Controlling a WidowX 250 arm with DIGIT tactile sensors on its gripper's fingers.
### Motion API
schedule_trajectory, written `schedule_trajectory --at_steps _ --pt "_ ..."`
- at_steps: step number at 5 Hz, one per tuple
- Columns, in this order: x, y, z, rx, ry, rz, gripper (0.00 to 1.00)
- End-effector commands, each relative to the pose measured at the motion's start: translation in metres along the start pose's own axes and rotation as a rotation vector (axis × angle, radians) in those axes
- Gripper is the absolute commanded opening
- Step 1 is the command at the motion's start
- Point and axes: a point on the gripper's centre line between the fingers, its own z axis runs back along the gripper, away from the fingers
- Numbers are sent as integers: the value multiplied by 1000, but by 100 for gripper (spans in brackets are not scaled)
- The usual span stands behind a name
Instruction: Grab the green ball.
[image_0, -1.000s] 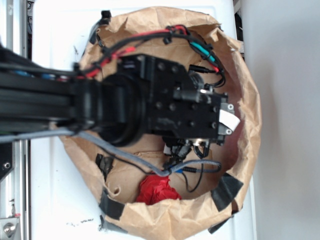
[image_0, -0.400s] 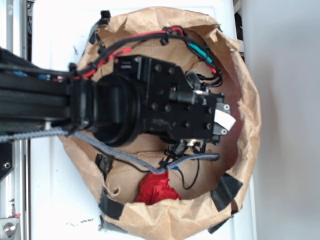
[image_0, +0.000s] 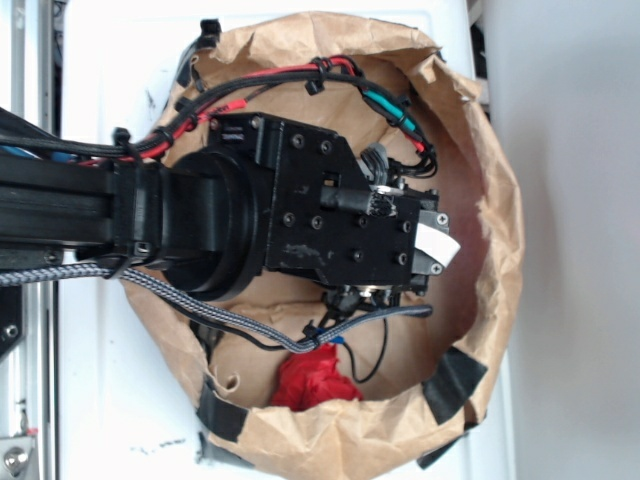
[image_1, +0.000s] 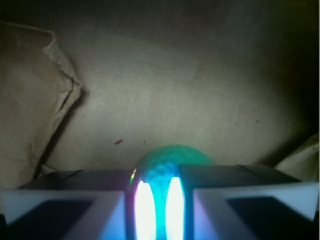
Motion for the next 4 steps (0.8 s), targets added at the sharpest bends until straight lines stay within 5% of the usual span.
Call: schedule_trajectory --at_steps 1,2,4 --pt "0 -6 36 -13 -100 -17 0" --pt "-10 7 73 -61 -192 15 0" --pt "-17 16 86 -100 -230 5 0"
